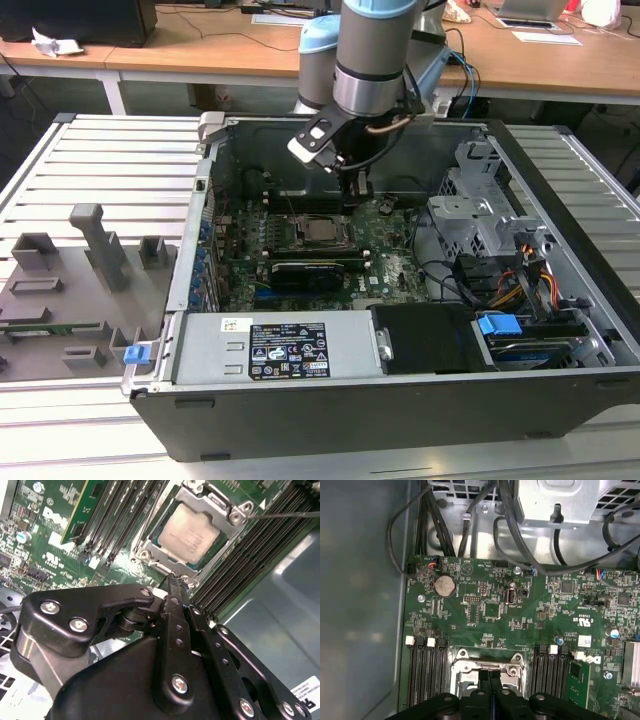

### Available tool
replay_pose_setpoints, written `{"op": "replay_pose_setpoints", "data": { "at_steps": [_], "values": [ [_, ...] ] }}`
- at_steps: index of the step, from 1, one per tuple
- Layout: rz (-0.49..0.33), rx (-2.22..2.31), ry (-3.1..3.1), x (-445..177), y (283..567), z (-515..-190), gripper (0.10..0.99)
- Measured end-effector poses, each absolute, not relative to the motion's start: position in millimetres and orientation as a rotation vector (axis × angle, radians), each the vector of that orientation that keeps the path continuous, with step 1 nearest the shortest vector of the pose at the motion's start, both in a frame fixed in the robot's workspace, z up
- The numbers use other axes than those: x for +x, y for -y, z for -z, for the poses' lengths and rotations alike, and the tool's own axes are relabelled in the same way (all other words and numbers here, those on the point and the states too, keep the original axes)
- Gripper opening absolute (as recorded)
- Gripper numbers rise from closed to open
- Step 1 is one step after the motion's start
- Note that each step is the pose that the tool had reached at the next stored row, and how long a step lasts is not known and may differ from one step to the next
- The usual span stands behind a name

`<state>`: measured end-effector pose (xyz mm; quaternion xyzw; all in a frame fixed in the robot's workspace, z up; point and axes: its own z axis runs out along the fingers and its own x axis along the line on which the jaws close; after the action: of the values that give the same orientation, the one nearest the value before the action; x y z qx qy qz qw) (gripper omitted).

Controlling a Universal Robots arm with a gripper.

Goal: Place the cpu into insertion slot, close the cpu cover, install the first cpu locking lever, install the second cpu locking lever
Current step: 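Close the cpu cover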

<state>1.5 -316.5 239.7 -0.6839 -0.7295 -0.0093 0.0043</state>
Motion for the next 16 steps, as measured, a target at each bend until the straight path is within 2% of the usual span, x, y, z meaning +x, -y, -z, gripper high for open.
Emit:
{"op": "replay_pose_setpoints", "data": {
  "at_steps": [16],
  "values": [
    [0.029,-2.143,2.285,-51.2,316.6,-214.6,0.106]
  ]
}}
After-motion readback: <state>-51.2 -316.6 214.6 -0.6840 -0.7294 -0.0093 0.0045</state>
